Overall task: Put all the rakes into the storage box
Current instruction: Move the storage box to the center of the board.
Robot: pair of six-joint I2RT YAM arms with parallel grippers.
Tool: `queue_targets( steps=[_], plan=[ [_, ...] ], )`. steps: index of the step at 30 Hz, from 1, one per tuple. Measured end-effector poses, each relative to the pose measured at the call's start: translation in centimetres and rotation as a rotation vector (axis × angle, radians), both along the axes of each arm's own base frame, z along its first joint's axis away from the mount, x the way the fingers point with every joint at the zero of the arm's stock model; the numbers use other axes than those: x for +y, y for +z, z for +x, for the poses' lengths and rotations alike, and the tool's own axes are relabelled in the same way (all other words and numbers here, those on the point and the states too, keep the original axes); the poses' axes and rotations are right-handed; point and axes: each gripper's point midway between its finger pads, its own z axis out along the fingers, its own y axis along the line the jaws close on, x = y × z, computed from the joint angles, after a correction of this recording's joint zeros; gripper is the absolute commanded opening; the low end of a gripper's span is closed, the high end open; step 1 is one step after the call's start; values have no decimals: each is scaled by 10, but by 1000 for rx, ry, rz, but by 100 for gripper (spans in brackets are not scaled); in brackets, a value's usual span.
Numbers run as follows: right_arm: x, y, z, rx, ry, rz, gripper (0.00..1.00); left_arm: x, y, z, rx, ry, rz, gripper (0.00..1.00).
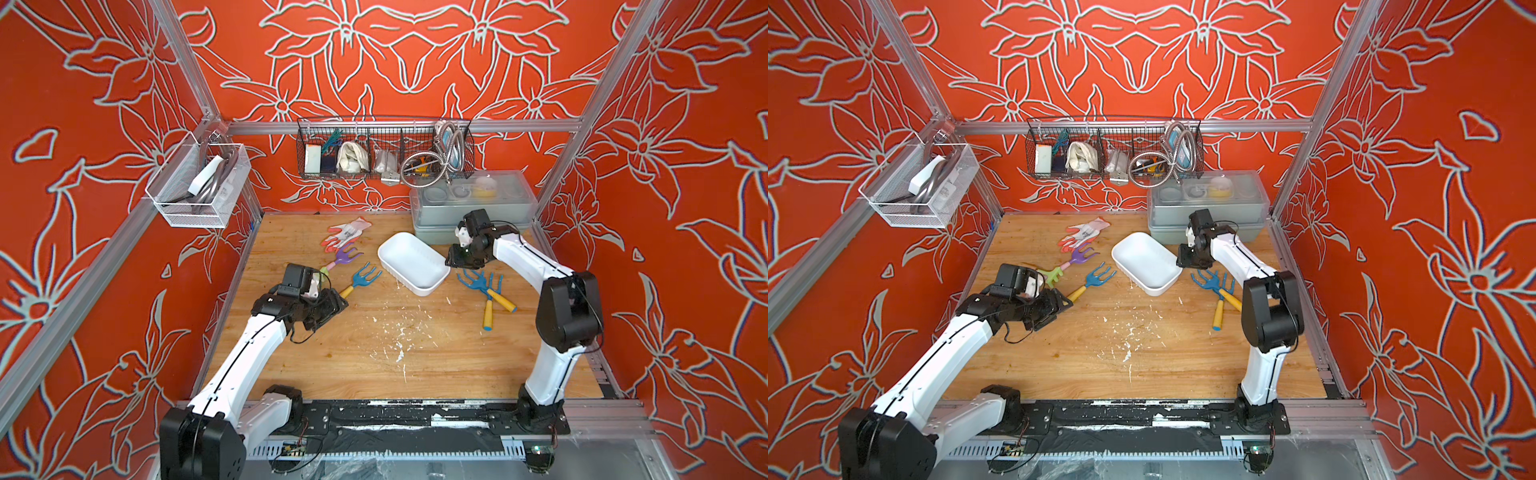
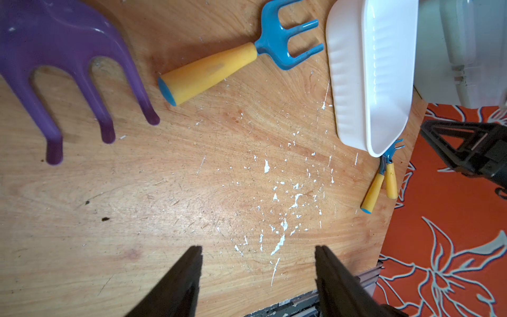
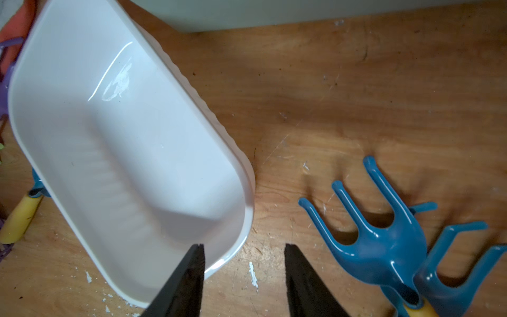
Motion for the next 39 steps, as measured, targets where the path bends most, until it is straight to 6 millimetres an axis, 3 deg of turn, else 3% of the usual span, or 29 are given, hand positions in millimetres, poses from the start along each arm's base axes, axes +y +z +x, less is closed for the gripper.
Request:
queue_targets(
  steps=[9, 15, 19, 26, 33, 39],
  plan=[
    [11, -17, 31, -1, 57, -39, 45, -3, -1, 8, 29, -37, 14, 68],
    [19, -29, 31, 18, 100, -55, 44, -4, 3, 18, 22, -54, 22, 68],
    [29, -29, 26, 19, 123, -56, 37, -4, 1, 20, 31, -56, 23, 68],
    [36, -45, -3, 80, 130, -54, 26, -5, 0, 20, 37, -55, 16, 68],
    [43, -41, -30, 101, 93, -32, 2, -5, 0, 17, 38, -37, 5, 68],
    [43, -34, -55, 139, 13, -36, 0, -4, -1, 8, 31, -19, -6, 68]
  ],
)
